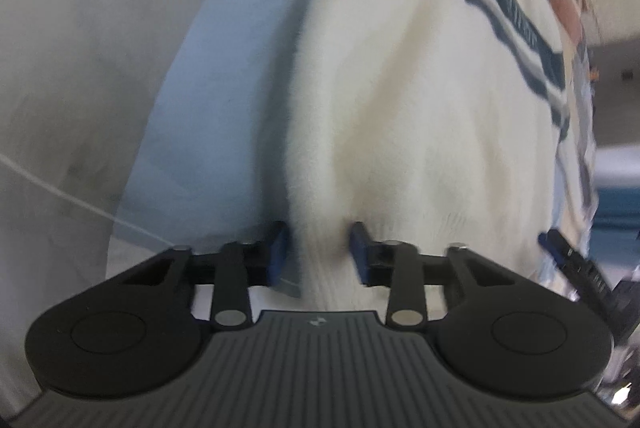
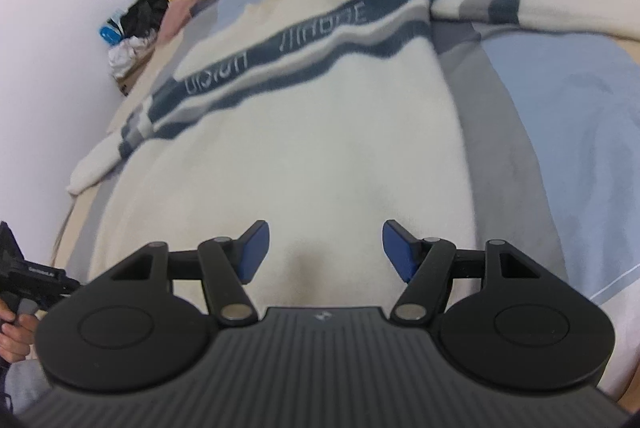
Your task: Fold large clothes
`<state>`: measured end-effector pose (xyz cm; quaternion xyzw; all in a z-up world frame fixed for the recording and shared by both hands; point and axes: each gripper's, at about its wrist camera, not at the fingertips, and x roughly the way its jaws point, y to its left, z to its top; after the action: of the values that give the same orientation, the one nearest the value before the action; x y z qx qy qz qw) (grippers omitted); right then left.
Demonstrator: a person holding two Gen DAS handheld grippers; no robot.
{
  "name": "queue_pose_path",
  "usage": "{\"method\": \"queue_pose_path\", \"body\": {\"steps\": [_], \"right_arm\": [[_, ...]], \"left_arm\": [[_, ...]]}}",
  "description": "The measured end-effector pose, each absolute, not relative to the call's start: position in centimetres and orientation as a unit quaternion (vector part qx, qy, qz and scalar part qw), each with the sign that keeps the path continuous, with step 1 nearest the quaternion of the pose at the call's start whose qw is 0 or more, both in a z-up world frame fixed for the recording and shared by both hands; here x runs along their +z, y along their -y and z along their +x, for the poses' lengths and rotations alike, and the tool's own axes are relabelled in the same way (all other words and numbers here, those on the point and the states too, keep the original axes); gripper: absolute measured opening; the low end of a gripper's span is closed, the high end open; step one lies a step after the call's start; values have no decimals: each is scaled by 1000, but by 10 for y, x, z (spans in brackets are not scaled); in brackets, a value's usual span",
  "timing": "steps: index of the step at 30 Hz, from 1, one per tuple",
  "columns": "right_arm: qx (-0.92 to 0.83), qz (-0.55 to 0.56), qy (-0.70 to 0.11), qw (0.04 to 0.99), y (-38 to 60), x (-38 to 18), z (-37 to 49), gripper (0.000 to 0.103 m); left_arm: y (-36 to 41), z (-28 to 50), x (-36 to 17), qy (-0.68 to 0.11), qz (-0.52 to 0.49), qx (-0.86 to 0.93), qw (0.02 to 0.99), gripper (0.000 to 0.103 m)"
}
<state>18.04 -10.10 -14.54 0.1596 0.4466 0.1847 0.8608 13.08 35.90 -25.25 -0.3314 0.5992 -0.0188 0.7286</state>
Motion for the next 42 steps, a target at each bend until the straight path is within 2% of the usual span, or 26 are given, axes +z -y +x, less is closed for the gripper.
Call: {"method": "queue_pose_path", "body": {"steps": [1, 4, 10, 17, 21, 23, 26, 28, 31, 36, 42], "right_arm": [[183, 158, -450, 859, 100, -147, 181, 65], [186, 150, -460, 855, 95, -152, 180, 66], [203, 103, -471, 852, 78, -154, 176, 66], [195, 111, -484, 846, 81, -159, 181, 63], [192, 105, -490, 844, 80, -161, 183, 63], [194, 104, -488, 844, 80, -160, 183, 63], [207, 137, -478, 842, 87, -157, 183, 66], [210, 168, -464, 844, 95, -153, 182, 66], [200, 190, -434, 858, 106, -143, 176, 66], [181, 192, -405, 875, 117, -133, 173, 66], [176, 182, -372, 893, 121, -121, 170, 66]], "left_arm": [[-356, 132, -250, -600, -314, -25, 736, 18], [-353, 130, -241, -600, -285, -32, 747, 10], [-361, 111, -222, -584, -269, -43, 764, 8], [-371, 106, -241, -605, -265, 7, 751, 9], [-358, 114, -234, -612, -235, 11, 755, 9], [-355, 115, -228, -611, -225, 9, 759, 10], [-349, 113, -215, -604, -203, 25, 771, 20], [-349, 112, -204, -598, -188, 36, 779, 32], [-342, 110, -180, -569, -161, 52, 805, 43], [-321, 111, -139, -522, -147, 58, 838, 43], [-256, 137, -108, -470, -116, 26, 875, 43]]}}
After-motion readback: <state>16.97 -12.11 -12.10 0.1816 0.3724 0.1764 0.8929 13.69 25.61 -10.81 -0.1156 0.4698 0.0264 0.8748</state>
